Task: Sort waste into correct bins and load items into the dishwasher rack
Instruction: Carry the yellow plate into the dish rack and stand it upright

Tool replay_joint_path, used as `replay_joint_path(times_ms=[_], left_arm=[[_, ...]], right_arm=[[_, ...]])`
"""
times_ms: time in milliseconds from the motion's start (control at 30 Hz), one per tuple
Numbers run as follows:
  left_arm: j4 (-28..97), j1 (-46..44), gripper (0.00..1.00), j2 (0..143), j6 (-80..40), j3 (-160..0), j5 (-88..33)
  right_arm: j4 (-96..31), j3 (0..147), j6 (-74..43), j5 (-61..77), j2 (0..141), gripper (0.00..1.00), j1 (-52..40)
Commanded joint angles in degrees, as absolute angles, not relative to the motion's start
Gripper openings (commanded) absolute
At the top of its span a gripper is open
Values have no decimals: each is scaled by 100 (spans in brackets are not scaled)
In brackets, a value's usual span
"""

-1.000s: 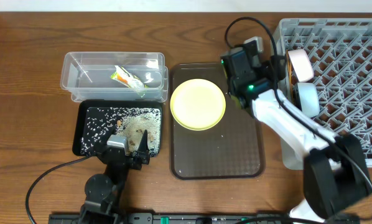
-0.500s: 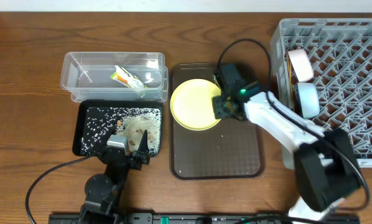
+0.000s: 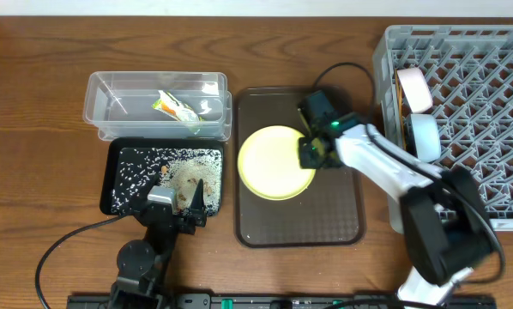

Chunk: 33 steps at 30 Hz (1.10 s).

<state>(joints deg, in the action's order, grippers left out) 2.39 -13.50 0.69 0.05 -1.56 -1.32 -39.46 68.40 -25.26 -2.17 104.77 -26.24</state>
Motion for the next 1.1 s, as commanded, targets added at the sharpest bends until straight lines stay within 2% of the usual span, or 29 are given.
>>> replay_joint_path(times_ms=[0, 233, 433, 767, 1067], left_arm=[[397, -1315, 91, 34, 62, -23, -80], [397, -1315, 91, 34, 62, -23, -80], [397, -1315, 91, 34, 62, -23, -80], [397, -1315, 91, 34, 62, -23, -80], [397, -1315, 91, 34, 62, -23, -80]], right_arm=[[-3916, 6873, -2091, -1577, 9308, 1, -2167], [-3030, 6873, -633, -4097, 7531, 1, -1337], [-2344, 6873, 285, -5271, 7113, 1, -440], [-2165, 6871, 530, -5336, 7885, 1, 1007], [-2027, 6869, 847, -5203, 8705, 1, 954]])
